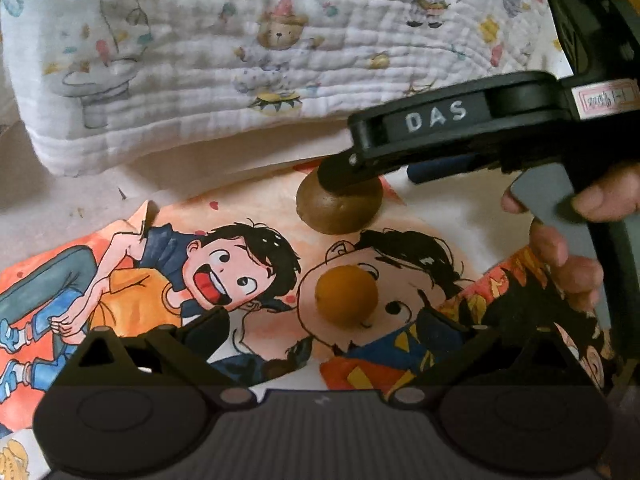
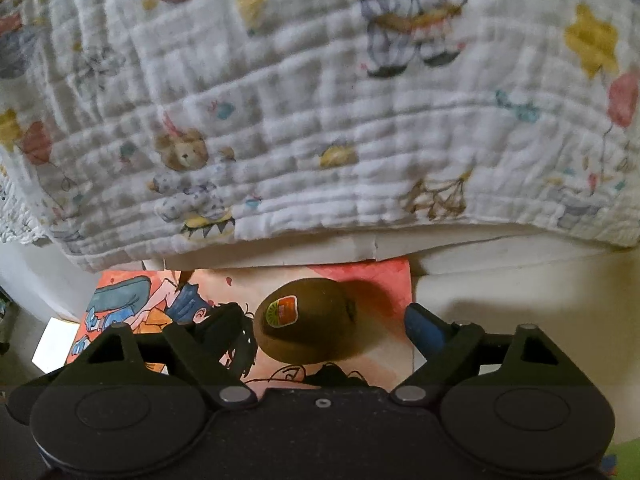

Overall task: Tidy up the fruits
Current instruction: 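Close the right tool on the kiwi while the left tool grasps the tangerine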

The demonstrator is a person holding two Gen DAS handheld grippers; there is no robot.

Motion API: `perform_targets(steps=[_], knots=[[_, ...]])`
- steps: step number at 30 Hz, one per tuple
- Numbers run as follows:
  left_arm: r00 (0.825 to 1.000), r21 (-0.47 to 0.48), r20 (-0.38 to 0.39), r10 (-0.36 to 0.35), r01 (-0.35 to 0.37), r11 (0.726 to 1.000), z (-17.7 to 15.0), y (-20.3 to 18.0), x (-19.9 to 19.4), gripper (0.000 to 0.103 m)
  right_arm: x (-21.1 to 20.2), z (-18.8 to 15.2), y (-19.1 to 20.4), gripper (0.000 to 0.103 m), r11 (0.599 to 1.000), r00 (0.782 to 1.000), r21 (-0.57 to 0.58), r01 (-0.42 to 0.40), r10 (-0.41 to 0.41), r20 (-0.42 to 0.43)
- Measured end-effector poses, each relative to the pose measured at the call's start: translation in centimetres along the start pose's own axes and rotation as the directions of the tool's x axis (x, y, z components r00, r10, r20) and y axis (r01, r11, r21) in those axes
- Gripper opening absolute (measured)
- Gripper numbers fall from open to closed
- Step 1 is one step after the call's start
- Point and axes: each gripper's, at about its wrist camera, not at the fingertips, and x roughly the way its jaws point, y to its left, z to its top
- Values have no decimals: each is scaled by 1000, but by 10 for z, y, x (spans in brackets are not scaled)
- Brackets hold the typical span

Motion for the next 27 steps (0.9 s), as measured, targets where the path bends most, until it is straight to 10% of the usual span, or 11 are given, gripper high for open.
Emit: perform_targets(steps=[20,27], knots=[[999,-26,46,-17,19,999,3,8,9,40,27,-10,21,66,995,1000,-96,12,-14,-15],[998,-59,49,-40,43,997,-1,16,-2,37,28,-12,23,65,996,1000,-84,15,-15,-3]])
